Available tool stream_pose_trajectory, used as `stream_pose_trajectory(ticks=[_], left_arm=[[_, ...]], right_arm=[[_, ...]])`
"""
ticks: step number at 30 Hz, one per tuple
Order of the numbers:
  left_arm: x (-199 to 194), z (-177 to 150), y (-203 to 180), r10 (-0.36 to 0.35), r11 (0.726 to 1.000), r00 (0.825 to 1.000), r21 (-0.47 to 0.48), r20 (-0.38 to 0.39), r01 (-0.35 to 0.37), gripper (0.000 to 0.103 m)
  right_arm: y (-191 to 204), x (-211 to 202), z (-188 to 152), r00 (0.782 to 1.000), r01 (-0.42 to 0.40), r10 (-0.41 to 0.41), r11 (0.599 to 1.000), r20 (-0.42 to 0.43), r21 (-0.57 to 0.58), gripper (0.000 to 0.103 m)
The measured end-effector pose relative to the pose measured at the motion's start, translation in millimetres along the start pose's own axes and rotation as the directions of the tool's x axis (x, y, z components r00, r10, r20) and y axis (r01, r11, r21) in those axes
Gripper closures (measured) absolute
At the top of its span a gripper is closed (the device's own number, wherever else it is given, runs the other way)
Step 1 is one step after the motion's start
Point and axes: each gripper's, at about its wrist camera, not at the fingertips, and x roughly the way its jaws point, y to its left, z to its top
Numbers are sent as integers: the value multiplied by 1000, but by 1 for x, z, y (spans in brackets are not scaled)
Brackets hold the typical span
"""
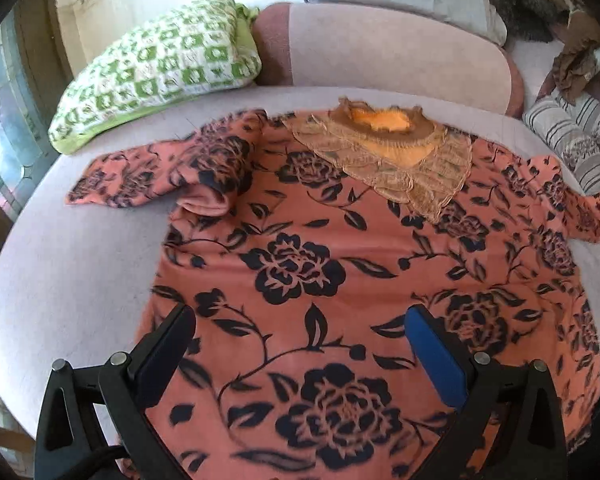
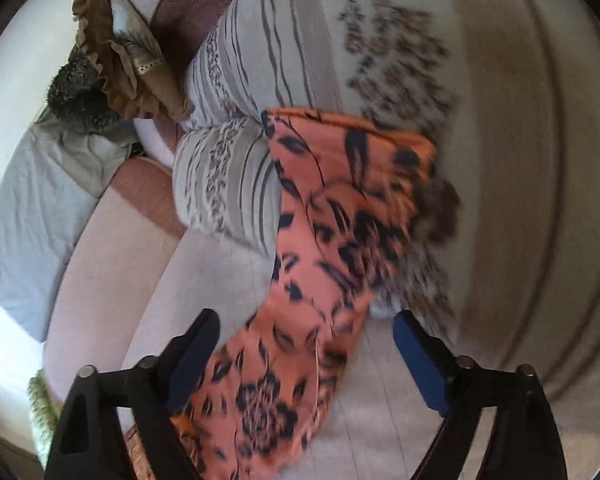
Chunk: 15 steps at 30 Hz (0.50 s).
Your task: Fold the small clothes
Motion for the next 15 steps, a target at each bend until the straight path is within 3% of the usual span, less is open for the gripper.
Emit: stream_pose_trajectory(ticks=[3,4,5,9,12,15], left_arm=[[36,-11,4,15,1000,993,-5,-115,-16,0],[39,-14,7,-2,1000,994,-25,-108,0,0],[34,-18,11,-16,999,999,-40,-51,14,0],[34,-21,12,-26,999,999,-24,-30,25,0],[35,-22,14,-35,999,999,-31,-23,35,0],[33,-22,16,-43,999,999,-29,-29,42,0]], right_arm=[[-1,17,10,997,72,-71,996,-14,43,47],[-3,21,11,996,91,-90,993,-22,70,58],[-8,29,13,994,105,-101,989,-40,107,63],[-9,41,26,990,133,-127,986,-57,105,89],[29,22,23,997,78,-79,996,-17,-40,96],[96,-12,9,999,-44,49,974,15,-221,97]])
